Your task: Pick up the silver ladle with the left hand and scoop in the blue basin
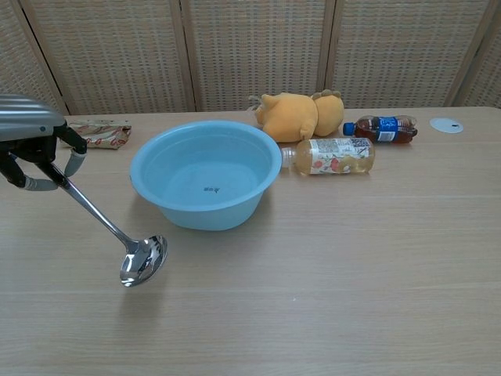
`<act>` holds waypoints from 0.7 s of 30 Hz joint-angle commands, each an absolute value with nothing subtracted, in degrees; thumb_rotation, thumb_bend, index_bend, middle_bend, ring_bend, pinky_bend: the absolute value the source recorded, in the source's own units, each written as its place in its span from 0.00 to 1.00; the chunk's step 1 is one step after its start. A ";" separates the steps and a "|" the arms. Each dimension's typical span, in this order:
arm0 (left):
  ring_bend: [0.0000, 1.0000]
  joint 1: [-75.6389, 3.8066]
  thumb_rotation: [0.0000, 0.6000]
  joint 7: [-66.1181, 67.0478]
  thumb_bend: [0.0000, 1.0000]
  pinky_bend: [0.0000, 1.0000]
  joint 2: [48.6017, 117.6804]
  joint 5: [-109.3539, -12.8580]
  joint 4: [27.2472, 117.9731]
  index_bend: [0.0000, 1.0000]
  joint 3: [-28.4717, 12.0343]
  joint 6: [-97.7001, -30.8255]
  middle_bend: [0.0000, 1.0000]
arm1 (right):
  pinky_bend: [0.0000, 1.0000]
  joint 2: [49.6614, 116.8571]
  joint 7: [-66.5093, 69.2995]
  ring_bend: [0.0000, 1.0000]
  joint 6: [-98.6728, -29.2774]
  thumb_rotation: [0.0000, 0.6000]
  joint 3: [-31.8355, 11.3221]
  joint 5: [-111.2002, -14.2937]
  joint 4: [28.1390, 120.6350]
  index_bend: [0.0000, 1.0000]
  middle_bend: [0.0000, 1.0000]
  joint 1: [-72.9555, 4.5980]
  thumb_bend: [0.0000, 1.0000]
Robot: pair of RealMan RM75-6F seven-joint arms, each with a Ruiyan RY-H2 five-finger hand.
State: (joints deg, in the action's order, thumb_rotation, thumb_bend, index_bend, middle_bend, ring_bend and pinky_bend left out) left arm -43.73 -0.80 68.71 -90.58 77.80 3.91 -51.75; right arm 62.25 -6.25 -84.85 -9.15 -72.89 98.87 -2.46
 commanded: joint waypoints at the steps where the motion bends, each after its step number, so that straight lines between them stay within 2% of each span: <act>1: 1.00 -45.15 1.00 2.24 0.58 1.00 64.89 -86.71 83.45 0.94 1.32 -48.97 1.00 | 0.00 62.16 -6.09 0.00 -84.80 1.00 -9.20 -72.78 98.87 0.00 0.00 -2.45 0.00; 10: 1.00 -48.94 1.00 8.31 0.58 1.00 59.96 -76.84 91.13 0.94 -4.02 -43.32 1.00 | 0.00 62.02 -5.58 0.00 -84.71 1.00 -9.30 -72.74 98.80 0.00 0.00 -2.51 0.00; 16: 1.00 -53.46 1.00 15.68 0.58 1.00 59.69 -62.00 92.57 0.94 -7.60 -38.45 1.00 | 0.00 61.90 -5.29 0.00 -84.73 1.00 -9.38 -72.58 98.73 0.00 0.00 -2.46 0.00; 21: 1.00 -57.89 1.00 21.59 0.59 1.00 62.30 -51.02 89.02 0.94 -7.41 -36.00 1.00 | 0.00 61.93 -5.06 0.00 -84.50 1.00 -9.82 -71.51 98.19 0.00 0.00 -2.51 0.00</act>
State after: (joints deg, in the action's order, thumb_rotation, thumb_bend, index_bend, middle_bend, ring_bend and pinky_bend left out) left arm -54.34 17.16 60.78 -57.58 90.87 -6.65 -38.56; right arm 61.93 -5.20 -84.59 -9.73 -71.64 98.28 -2.50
